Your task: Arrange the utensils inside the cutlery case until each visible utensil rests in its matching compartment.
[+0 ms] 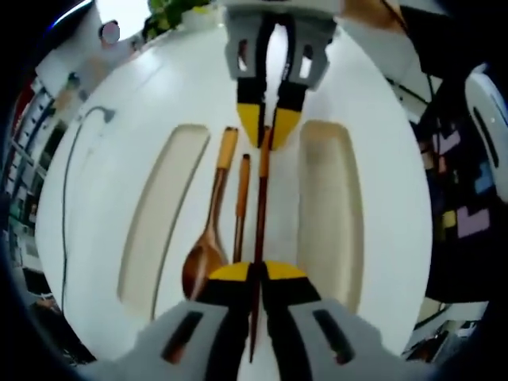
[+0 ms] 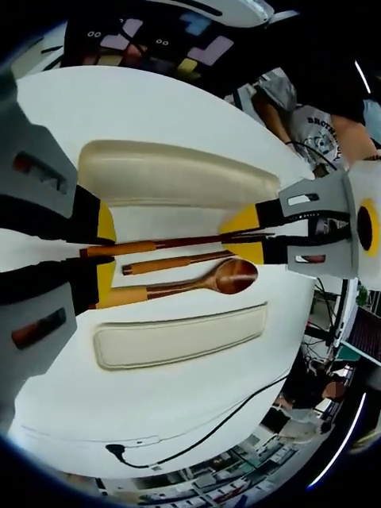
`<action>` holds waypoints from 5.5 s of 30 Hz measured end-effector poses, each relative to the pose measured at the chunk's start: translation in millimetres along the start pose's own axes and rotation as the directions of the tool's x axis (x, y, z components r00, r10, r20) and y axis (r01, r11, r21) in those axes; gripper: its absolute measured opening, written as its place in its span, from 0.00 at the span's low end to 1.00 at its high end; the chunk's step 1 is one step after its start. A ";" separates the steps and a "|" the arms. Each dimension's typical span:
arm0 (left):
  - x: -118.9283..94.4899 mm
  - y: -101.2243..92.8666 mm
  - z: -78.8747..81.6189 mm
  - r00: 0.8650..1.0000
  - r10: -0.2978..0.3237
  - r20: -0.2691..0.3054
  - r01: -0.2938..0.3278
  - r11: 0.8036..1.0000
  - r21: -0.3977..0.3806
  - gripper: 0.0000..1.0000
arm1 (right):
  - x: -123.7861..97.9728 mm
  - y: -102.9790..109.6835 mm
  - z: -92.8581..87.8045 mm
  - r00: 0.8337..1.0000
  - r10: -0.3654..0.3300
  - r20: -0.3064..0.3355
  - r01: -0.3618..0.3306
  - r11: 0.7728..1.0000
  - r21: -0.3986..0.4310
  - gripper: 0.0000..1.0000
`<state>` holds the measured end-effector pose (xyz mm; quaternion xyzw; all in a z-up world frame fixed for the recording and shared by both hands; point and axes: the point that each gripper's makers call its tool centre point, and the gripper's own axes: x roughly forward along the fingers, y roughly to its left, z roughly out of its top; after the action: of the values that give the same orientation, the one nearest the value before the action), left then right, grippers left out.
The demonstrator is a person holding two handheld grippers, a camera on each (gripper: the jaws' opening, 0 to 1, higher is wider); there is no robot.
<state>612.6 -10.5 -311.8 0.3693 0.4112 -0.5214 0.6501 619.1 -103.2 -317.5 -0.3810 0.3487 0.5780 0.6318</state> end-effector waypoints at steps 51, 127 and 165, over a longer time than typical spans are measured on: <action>-10.9 -47.1 -3.3 0.998 -0.055 0.033 0.055 0.998 0.014 0.04 | -15.3 51.8 2.0 0.997 0.065 -0.028 -0.063 0.995 0.073 0.05; -38.5 2.4 -52.8 0.994 0.076 0.077 -0.067 0.992 -0.105 0.07 | -21.5 9.7 50.7 0.985 0.008 0.171 -0.014 0.999 0.032 0.16; -12.7 24.4 -71.0 0.999 0.028 -0.037 -0.032 0.992 -0.124 0.08 | 29.4 -6.8 37.8 0.982 0.117 0.147 -0.133 0.986 0.105 0.10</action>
<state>624.4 63.2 -326.4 0.3433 0.4487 -0.4784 0.6723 628.5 -56.3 -325.2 -0.2801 0.3593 0.6210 0.6378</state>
